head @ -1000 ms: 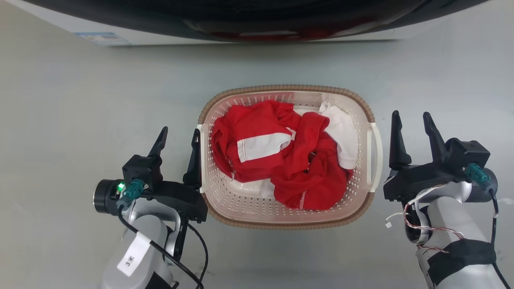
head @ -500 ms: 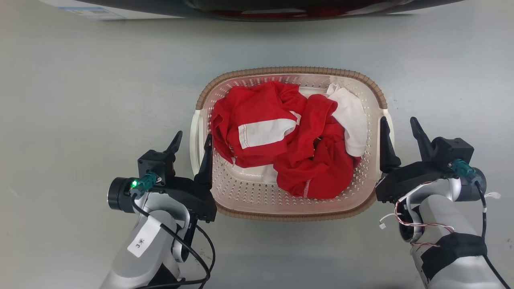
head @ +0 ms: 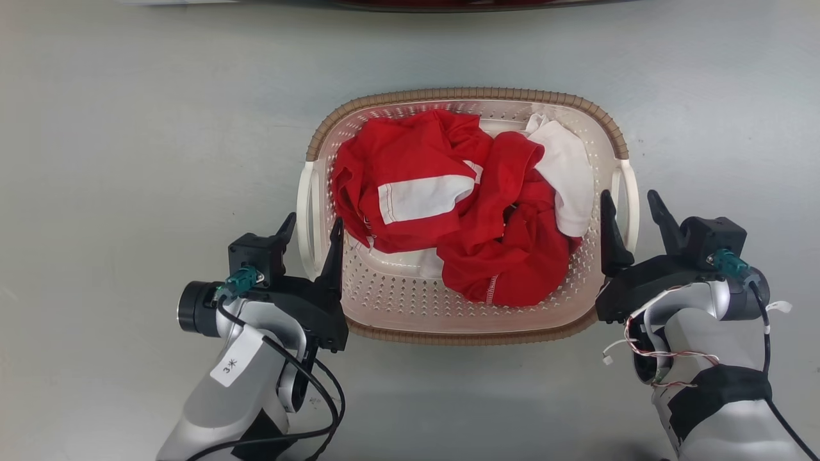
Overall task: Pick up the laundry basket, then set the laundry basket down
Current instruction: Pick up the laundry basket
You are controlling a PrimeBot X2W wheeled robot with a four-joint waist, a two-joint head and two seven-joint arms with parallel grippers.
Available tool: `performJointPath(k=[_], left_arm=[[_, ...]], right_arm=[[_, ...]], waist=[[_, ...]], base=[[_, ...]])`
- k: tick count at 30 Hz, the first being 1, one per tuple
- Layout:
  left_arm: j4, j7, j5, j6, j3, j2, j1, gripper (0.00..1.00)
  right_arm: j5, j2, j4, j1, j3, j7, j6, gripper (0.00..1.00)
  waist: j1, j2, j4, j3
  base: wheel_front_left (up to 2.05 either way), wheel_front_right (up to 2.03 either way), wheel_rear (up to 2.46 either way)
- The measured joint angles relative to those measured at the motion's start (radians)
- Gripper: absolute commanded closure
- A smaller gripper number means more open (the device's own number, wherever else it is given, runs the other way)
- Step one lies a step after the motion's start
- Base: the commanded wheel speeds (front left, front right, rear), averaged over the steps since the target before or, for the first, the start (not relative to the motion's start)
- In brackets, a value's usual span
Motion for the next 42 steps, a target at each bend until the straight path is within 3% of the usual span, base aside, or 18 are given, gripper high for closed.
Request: performJointPath(k=[19,20,21,23,25,26,27,29,42], left_arm=[[0.081,0.000,-0.116,0.010,-0.099,-0.001,-0.066,0.00],[0.082,0.000,-0.120,0.010,-0.102,0.000,-0.072,0.00],[0.085,0.000,-0.122,0.012,-0.109,0.000,-0.079,0.00],[0.087,0.000,-0.130,0.012,-0.122,-0.001,-0.088,0.00],[0.092,0.000,-0.140,0.019,-0.131,-0.001,-0.091,0.00],[0.096,0.000,-0.155,0.019,-0.137,-0.001,-0.094,0.36],[0.102,0.000,-0.163,0.020,-0.145,-0.001,-0.100,0.54],[0.107,0.000,-0.168,0.021,-0.157,-0.001,-0.105,1.00],[0.126,-0.001,-0.224,0.036,-0.216,0.010,-0.122,1.00]], right_arm=[[0.002,0.001,0.089,-0.064,0.038,0.000,0.010,0.00],[0.002,0.001,0.097,-0.068,0.041,0.000,0.010,0.04],[0.000,0.001,0.104,-0.072,0.044,0.000,0.010,0.16],[-0.001,0.001,0.109,-0.081,0.048,0.000,0.010,0.50],[-0.004,0.001,0.121,-0.087,0.053,0.000,0.010,0.68],[-0.004,0.001,0.129,-0.091,0.056,0.000,0.010,0.87],[-0.003,0.001,0.132,-0.095,0.059,0.000,0.010,1.00],[0.004,0.001,0.135,-0.101,0.065,0.000,0.007,1.00],[0.058,-0.007,0.173,-0.115,0.091,-0.001,-0.009,1.00]], waist=[[0.0000,-0.0001,0.007,0.032],[0.0000,0.0000,0.007,0.034],[0.0000,0.0000,0.007,0.036],[0.0000,0.0000,0.008,0.041],[0.0000,-0.0001,0.009,0.044],[0.0000,0.0000,0.010,0.046],[0.0000,-0.0001,0.010,0.048],[0.0000,0.0000,0.011,0.050],[0.0000,0.0000,0.019,0.041]], base=[[0.00,0.00,0.00],[0.00,0.00,0.00],[0.00,0.00,0.00],[0.00,0.00,0.00],[0.00,0.00,0.00],[0.00,0.00,0.00],[0.00,0.00,0.00],[0.00,0.00,0.00],[0.00,0.00,0.00]])
